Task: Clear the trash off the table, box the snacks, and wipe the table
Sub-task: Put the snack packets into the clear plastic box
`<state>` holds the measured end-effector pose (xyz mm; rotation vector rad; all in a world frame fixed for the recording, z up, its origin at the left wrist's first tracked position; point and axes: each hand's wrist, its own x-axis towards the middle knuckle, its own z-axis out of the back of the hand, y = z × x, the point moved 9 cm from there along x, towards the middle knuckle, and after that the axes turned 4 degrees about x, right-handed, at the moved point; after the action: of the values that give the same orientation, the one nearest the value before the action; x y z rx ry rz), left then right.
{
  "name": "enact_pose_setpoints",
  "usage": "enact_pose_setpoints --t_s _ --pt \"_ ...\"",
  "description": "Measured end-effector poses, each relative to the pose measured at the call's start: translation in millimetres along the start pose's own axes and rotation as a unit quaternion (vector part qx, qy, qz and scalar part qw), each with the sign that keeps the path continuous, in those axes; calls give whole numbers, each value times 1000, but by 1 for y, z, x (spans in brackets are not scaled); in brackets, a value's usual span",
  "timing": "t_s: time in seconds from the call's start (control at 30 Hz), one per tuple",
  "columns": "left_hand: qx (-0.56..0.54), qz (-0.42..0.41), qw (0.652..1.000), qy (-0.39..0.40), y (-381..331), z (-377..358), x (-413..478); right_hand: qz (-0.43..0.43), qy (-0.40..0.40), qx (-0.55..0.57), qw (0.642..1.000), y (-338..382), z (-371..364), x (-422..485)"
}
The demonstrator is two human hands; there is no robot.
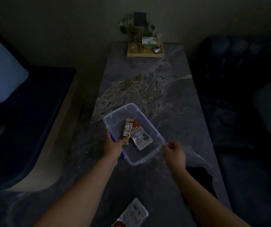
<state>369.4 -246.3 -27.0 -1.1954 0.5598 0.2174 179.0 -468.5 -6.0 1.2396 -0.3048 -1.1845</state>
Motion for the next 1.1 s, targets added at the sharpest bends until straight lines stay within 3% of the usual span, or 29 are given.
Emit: enact_pose_setpoints --t_s 0.13,0.43,0.6,0.7,0.77,0.83,0.93,1.1 --pt "-9 -13 999 33 -3 9 6 19 79 23 996 8 -22 -1" --pt "12 -50 998 22 -2 23 10 -14 92 31 995 -16 -43 -29" --pt "105 -109 988 -3 6 26 -1 -27 78 44 996 -29 -36 -51" --pt "114 -131 985 14 8 26 -4 11 74 -91 993 -52 -24 -73" --pt "116 -132 984 24 9 26 -3 43 150 -246 956 -74 -35 -97" --pt "112 -129 985 29 10 26 -3 67 199 -325 922 -91 -47 -118" --pt "103 -116 987 34 11 25 -3 89 223 -375 895 -98 -58 -135" --pt "107 -104 988 52 10 25 -5 92 225 -387 889 -97 -64 -139"
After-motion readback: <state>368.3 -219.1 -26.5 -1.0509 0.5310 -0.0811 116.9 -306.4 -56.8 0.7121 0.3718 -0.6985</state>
